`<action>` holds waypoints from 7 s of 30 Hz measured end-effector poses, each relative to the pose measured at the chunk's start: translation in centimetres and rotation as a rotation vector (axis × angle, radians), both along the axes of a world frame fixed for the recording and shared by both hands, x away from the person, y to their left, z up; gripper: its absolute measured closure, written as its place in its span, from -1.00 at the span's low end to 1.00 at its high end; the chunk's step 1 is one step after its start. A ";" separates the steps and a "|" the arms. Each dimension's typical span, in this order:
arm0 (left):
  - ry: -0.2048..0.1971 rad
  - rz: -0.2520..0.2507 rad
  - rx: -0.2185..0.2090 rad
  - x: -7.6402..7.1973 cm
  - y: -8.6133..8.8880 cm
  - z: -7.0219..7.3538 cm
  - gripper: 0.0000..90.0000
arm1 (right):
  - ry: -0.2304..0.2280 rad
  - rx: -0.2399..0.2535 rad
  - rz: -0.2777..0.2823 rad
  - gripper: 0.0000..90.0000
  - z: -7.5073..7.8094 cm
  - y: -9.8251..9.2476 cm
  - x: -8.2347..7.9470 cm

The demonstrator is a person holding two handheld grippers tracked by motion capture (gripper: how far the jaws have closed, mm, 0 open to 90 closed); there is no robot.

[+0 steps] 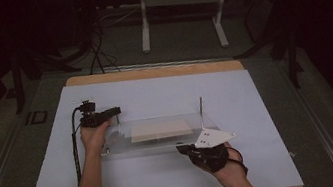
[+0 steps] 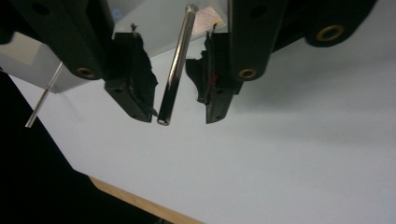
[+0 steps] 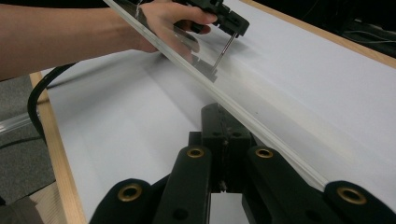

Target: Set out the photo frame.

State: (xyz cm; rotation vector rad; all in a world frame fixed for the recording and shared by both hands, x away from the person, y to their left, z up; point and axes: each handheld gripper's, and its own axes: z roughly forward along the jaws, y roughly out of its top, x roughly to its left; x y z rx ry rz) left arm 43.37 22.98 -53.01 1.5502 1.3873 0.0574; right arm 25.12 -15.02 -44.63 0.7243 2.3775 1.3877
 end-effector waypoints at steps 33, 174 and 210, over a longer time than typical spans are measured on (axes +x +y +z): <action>-0.268 -0.107 0.071 -7.9 1.1 3.9 0.48 | -0.019 0.030 -0.032 1.00 1.3 -0.3 1.1; -0.492 -0.085 0.283 -6.8 -3.2 7.3 -0.22 | 0.009 0.076 -0.297 0.01 -0.4 -7.8 14.0; -0.522 -0.018 0.382 -4.4 -4.5 5.7 -0.25 | -0.101 0.066 -0.334 0.04 -1.6 -6.7 15.9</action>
